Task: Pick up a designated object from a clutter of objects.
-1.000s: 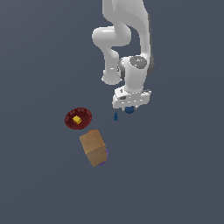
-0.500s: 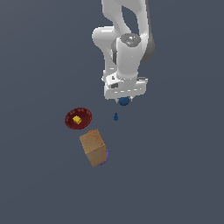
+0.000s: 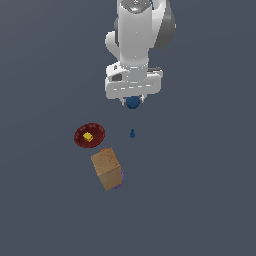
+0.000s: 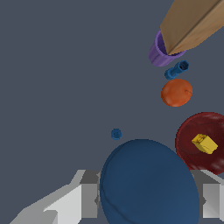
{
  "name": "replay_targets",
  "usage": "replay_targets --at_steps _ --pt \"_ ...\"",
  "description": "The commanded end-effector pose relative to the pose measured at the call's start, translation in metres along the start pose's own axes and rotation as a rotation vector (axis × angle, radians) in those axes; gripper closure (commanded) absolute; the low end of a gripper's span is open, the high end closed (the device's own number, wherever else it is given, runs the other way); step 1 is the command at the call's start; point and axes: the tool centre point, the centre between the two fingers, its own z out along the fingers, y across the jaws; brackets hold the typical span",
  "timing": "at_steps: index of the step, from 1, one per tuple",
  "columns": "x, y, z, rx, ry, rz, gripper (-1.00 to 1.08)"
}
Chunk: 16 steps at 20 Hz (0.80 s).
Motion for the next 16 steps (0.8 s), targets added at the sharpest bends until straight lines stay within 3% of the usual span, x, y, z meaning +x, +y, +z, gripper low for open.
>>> replay_targets --at_steps 1,16 --pt "0.001 0.012 -0.023 -0.001 0.0 0.0 1.08" --pt "0.012 0.075 -0.142 -0.005 -0.001 0.002 1.08"
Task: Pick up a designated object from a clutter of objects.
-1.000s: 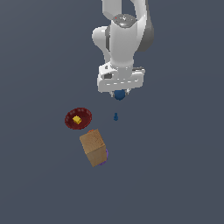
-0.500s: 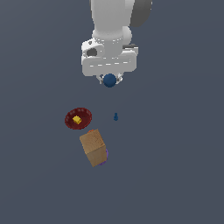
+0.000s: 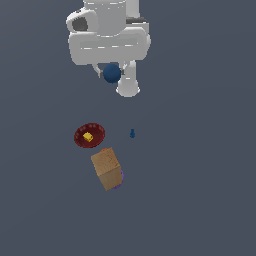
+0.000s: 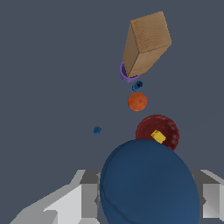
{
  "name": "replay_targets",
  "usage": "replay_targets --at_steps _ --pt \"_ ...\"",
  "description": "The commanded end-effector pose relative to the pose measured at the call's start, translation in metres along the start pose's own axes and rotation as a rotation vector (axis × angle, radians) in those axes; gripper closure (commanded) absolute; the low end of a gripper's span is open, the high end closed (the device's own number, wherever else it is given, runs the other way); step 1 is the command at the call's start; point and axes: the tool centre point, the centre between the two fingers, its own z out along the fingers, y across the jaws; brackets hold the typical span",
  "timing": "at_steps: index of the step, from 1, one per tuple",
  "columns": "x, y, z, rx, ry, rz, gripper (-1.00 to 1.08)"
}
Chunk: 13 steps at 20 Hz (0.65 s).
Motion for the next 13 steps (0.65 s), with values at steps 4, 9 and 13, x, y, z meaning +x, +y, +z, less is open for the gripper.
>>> replay_targets --at_steps 4,9,13 --pt "0.003 0.013 -0.025 -0.001 0.0 -0.001 1.08" --pt "0.006 0.019 -0.035 -0.001 0.0 -0.001 1.08" --pt "0.006 0.02 -0.037 -0.001 0.0 -0.001 1.08"
